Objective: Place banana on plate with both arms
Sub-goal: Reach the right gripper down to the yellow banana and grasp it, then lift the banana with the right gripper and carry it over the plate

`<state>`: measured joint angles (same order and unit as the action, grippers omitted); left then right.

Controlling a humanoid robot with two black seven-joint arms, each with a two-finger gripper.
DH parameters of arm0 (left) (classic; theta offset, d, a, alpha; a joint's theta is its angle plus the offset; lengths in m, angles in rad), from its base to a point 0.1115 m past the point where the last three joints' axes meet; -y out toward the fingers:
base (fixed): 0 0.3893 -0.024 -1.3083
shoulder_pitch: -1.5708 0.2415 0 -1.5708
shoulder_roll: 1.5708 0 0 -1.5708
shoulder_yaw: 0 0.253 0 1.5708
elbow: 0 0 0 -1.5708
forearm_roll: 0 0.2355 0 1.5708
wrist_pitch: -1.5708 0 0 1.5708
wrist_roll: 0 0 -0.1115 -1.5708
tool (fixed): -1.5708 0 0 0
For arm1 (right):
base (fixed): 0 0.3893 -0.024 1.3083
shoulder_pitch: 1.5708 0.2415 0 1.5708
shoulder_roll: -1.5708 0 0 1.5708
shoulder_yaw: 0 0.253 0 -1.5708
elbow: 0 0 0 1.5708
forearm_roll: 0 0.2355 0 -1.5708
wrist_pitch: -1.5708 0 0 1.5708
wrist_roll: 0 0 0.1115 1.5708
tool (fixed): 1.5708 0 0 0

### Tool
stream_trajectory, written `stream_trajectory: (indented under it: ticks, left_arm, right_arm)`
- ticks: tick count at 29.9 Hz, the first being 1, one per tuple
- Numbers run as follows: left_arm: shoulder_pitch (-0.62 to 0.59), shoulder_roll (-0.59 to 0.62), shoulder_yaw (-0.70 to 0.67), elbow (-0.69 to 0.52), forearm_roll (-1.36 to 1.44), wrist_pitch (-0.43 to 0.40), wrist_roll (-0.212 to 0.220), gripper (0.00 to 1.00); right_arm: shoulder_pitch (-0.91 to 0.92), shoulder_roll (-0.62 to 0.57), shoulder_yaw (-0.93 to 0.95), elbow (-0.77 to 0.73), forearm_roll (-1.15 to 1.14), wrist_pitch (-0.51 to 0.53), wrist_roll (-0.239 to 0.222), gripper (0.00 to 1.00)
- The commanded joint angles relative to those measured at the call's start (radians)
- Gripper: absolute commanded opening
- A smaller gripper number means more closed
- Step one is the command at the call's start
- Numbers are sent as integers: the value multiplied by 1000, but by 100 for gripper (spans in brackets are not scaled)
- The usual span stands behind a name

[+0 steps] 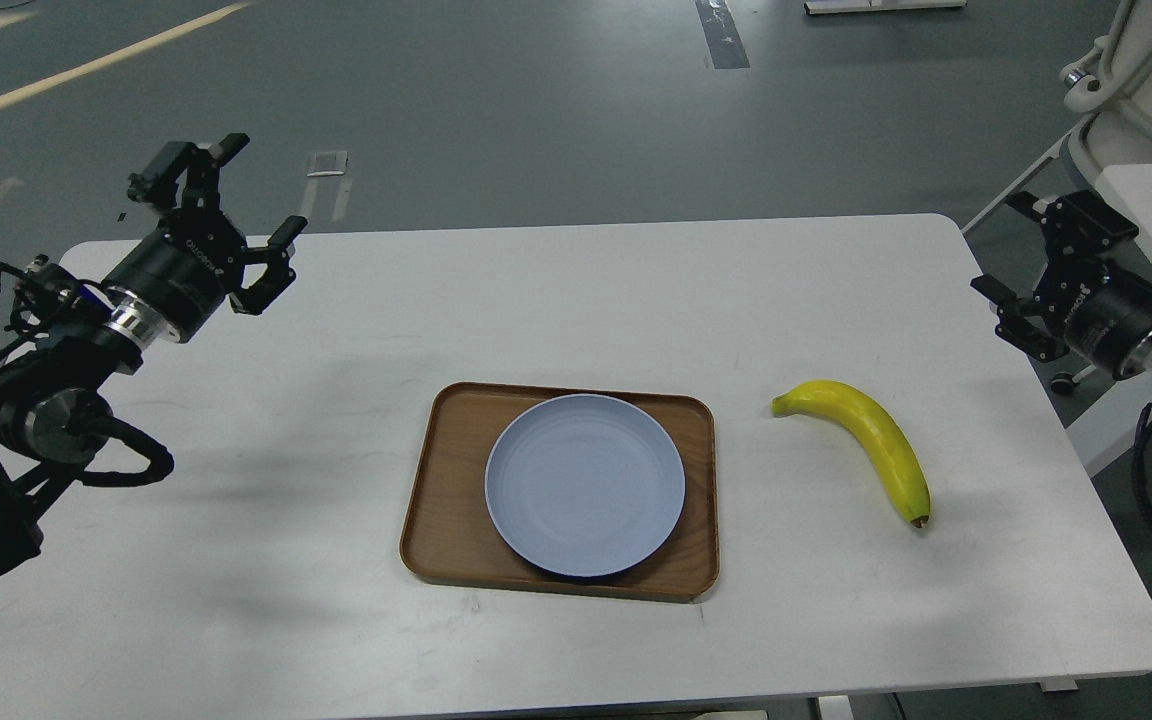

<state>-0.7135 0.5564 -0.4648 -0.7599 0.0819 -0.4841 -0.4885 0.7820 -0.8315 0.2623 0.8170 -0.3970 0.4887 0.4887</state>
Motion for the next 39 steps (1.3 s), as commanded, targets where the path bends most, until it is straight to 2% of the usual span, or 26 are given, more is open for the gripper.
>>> stream_trajectory:
  ticks: [1,5,7,11,19,30,32,35,36,37,39]
  left_arm:
    - [19,-1,-15,1,-1,-5,0,98]
    - [17,-6,-20,-4,5,-5,0,98]
    - [16,-7,-20,-4,7,-5,0,98]
    - [14,-12,-20,-10,15,-5,0,98]
    - [31,-13,-20,-15,15,-5,0,98]
    - [32,-15,-23,-15,16,-5,0,98]
    - [32,-15,-23,-15,16,-5,0,98]
    - [36,-13,-23,-15,16,-5,0,98]
    - [36,-13,-23,-15,16,-5,0,98]
    - [36,-13,-23,-15,16,-5,0,98]
    - [36,-15,-23,-15,15,-5,0,98]
  right_arm:
    - [94,-93,-41,77,-304,0,0,100]
    - [210,-129,-83,139,-663,0,0,100]
    - [247,-123,-107,140,-758,0,0,100]
    - [386,-42,-321,102,-928,0,0,100]
    - [442,141,-613,44,-944,0,0,100]
    - [373,183,-684,22,-944,0,0,100]
    - [359,190,-684,4,-944,0,0,97]
    - [352,198,-683,-1,-942,0,0,87]
    - [352,200,-683,-1,-942,0,0,75]
    - [352,200,-683,-1,-942,0,0,68]
    - [356,201,-684,1,-942,0,0,35]
